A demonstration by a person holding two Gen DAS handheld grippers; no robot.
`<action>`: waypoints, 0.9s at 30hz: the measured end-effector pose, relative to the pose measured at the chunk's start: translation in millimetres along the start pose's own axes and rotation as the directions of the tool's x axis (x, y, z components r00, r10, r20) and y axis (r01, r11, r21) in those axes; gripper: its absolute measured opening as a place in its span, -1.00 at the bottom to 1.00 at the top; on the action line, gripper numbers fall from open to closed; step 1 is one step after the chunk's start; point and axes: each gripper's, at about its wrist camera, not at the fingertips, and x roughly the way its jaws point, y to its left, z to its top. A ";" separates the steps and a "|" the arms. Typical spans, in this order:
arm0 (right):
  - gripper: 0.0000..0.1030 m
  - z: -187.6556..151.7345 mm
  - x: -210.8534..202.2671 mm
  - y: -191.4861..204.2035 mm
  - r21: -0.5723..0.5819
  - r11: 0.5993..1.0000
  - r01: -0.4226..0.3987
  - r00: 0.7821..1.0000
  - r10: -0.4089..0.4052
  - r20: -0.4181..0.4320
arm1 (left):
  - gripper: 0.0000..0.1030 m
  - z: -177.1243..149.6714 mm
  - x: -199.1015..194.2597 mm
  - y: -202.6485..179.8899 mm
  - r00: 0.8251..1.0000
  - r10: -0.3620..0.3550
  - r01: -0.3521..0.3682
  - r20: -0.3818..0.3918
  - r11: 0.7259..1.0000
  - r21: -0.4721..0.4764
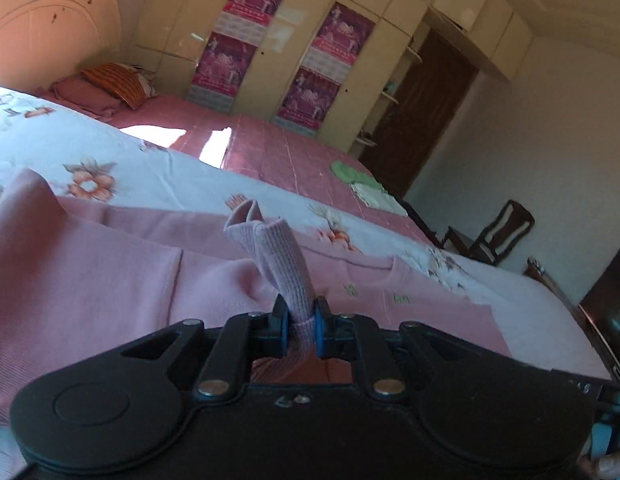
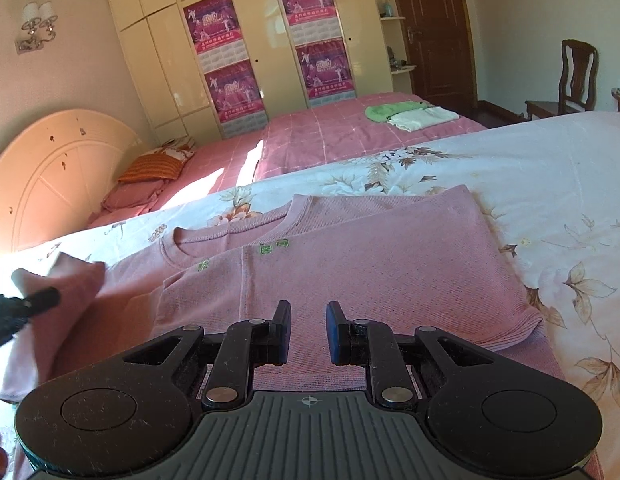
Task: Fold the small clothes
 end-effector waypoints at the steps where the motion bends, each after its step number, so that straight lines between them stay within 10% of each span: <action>1: -0.66 1.4 0.2 -2.6 0.017 1.000 -0.024 1.000 0.024 -0.008 | -0.75 -11.3 17.1 -7.9 0.998 0.008 -0.006 -0.064 0.999 0.033; 6: -0.64 5.9 0.1 -0.7 0.057 0.991 -0.125 0.992 0.127 -0.028 | -0.16 -32.9 26.7 -21.3 0.993 0.044 -0.025 -0.108 0.985 0.169; 8: 0.42 6.3 0.4 4.8 0.069 0.984 -0.165 0.986 0.166 -0.017 | 0.02 -34.1 7.2 -17.3 0.996 0.051 -0.037 -0.072 0.983 0.181; 11: 0.46 5.5 5.9 12.3 0.097 0.961 -0.257 0.965 0.261 -0.025 | 0.03 -31.0 -31.8 -0.2 0.993 0.122 -0.119 -0.006 0.978 0.169; 19: 0.01 -10.2 62.7 32.4 0.203 0.918 -0.340 0.914 0.373 -0.159 | 0.01 -38.5 -117.4 101.2 0.928 0.372 -0.372 -0.002 0.928 0.030; 21: -0.08 -12.9 73.8 41.2 0.202 0.919 -0.340 0.910 0.375 -0.176 | 0.01 -39.3 -116.8 110.5 0.933 0.358 -0.357 -0.031 0.934 0.022; 25: -0.89 -9.3 81.8 64.7 0.114 0.939 -0.324 0.921 0.341 -0.190 | 0.03 -32.6 -106.5 108.7 0.940 0.341 -0.340 -0.024 0.939 0.047; 27: -0.89 -0.3 72.5 75.0 0.043 0.945 -0.325 0.933 0.328 -0.150 | 0.01 -30.7 -100.2 107.8 0.937 0.348 -0.347 -0.020 0.936 0.055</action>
